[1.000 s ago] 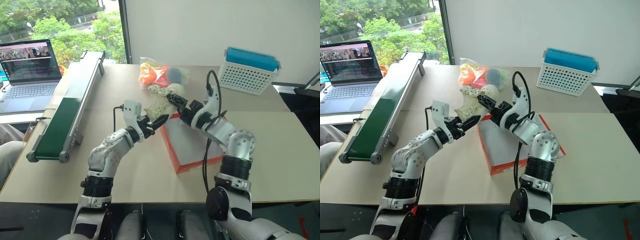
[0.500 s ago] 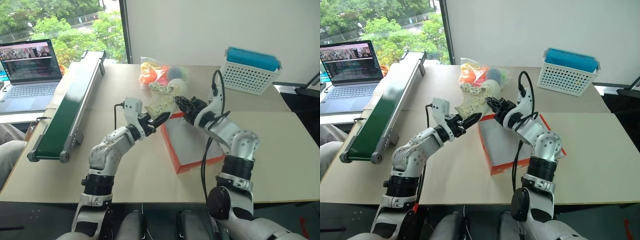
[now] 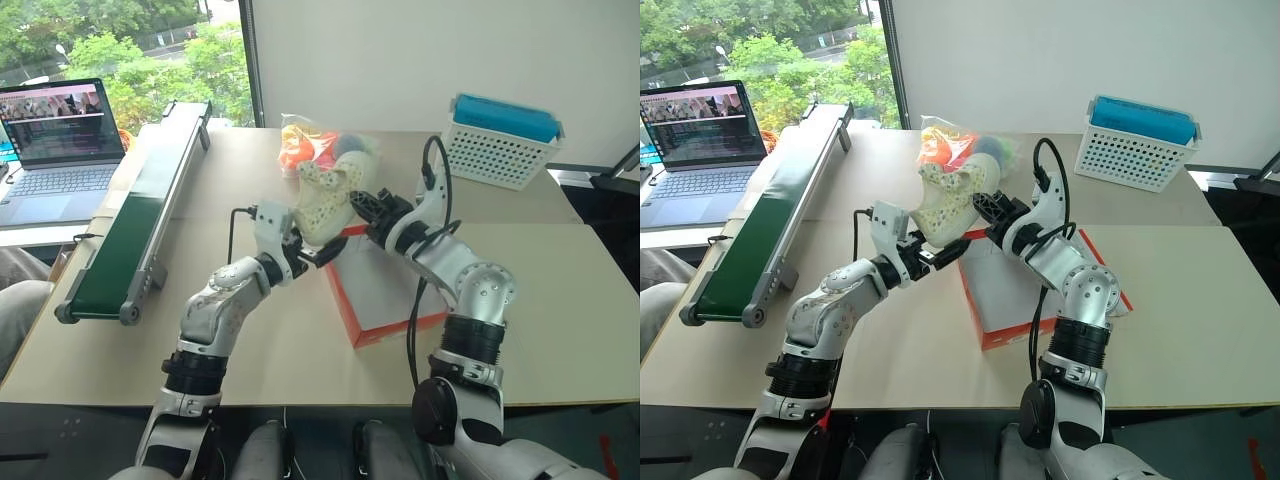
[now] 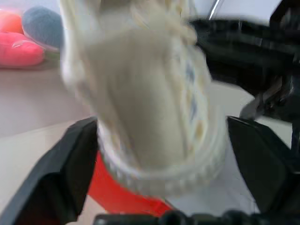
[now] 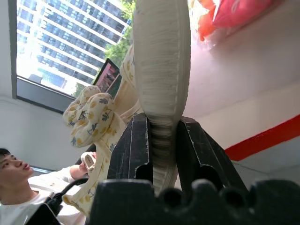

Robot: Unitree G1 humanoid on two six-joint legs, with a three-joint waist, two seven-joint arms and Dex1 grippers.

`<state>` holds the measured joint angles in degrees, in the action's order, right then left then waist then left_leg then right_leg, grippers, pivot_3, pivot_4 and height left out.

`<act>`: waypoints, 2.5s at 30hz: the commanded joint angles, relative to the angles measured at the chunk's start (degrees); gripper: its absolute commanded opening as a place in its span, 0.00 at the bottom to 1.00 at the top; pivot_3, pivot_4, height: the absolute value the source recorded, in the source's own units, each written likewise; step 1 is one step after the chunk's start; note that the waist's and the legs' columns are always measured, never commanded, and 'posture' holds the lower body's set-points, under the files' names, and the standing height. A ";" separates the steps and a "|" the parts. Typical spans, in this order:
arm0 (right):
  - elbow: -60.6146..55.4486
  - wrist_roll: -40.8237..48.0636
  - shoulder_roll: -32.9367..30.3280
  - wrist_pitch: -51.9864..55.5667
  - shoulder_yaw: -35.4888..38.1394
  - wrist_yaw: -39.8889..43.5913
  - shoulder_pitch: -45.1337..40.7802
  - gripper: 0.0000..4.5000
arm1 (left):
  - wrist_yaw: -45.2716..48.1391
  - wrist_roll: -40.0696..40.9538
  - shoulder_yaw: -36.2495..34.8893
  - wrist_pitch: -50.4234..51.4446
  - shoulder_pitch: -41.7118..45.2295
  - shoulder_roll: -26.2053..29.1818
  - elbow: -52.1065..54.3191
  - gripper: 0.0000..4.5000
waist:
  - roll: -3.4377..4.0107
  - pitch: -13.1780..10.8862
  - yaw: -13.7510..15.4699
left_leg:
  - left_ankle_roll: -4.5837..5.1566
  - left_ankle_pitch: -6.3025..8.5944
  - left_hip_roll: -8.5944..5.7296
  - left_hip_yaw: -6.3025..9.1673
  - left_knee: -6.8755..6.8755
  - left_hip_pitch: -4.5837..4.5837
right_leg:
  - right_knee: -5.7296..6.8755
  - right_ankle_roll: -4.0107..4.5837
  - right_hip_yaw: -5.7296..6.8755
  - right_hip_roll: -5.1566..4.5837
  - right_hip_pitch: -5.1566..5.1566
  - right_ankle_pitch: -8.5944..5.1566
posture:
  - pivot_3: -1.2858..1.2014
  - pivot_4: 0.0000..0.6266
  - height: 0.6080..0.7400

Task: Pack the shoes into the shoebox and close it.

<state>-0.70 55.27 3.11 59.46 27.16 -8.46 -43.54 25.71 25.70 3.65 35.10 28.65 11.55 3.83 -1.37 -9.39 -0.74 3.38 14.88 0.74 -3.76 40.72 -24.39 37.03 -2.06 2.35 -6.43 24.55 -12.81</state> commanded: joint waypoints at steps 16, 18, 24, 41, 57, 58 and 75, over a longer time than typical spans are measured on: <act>-7.45 -0.68 -43.72 29.44 -18.72 15.24 -0.75 0.08 | 6.55 -2.38 2.82 -3.08 -5.01 4.50 6.17 0.99 | 0.25 -0.15 -0.03 | 0.09 0.05 0.03 -0.06 -0.02 -0.06 | -0.25 0.01 -0.09 -0.03 0.07 -0.01 | 0.52 0.24 0.73; -8.29 -3.93 -47.22 26.47 -25.70 19.68 0.10 0.08 | 6.46 -2.62 2.92 -3.30 -4.75 3.87 5.81 0.99 | 0.25 -0.16 0.05 | 0.13 0.07 0.03 -0.06 -0.01 -0.07 | -0.29 0.01 -0.08 -0.03 0.06 -0.01 | 0.52 0.24 0.73; -3.96 -19.30 -53.71 11.94 -43.38 31.01 1.61 0.08 | 6.40 -3.15 2.48 -3.70 -4.72 2.94 5.12 0.99 | 0.24 -0.16 0.54 | 0.17 0.10 0.00 -0.04 0.03 -0.19 | -0.40 -0.03 -0.02 -0.06 0.07 -0.02 | 0.52 0.24 0.73; 5.51 -32.99 -45.92 4.35 -40.84 37.40 -0.57 0.81 | 7.82 -3.30 2.67 -3.51 -5.86 4.62 6.70 1.00 | 0.20 -0.15 0.93 | 0.17 0.10 0.02 -0.04 0.08 0.02 | -0.37 -0.03 -0.03 -0.07 -0.11 0.01 | 0.52 0.24 0.73; -14.41 -26.15 -35.99 18.82 -21.71 33.03 -5.21 1.00 | -1.61 -6.58 -7.01 -8.04 -3.79 5.38 -1.67 1.00 | 0.21 -0.15 1.31 | 0.17 0.10 0.02 -0.01 0.06 -0.02 | -0.35 -0.03 0.00 -0.11 -0.04 0.01 | 0.52 0.24 0.73; -15.76 -25.64 -34.28 18.13 -20.24 32.48 -4.63 1.00 | -3.87 -7.13 -8.50 -8.94 -3.15 4.69 -2.89 1.00 | 0.21 -0.15 1.34 | 0.17 0.10 0.01 -0.01 0.07 -0.02 | -0.34 -0.03 0.00 -0.12 -0.04 0.01 | 0.52 0.24 0.73; -24.46 -30.63 -30.28 -15.86 -26.28 40.34 24.58 1.00 | -20.73 -13.12 -22.36 -16.36 3.05 10.54 -19.63 1.00 | 0.15 -0.15 1.29 | 0.10 0.06 -0.02 0.03 0.09 0.08 | -0.34 -0.18 0.07 -0.04 -0.17 0.09 | 0.52 0.24 0.73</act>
<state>-23.64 24.14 -27.86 45.96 1.63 31.25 -18.87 5.03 13.01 -17.47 20.87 30.56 20.77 -15.52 -1.22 -9.55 0.55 3.47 14.94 0.73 -3.73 40.81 -24.30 36.71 -2.23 2.42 -6.46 24.40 -12.72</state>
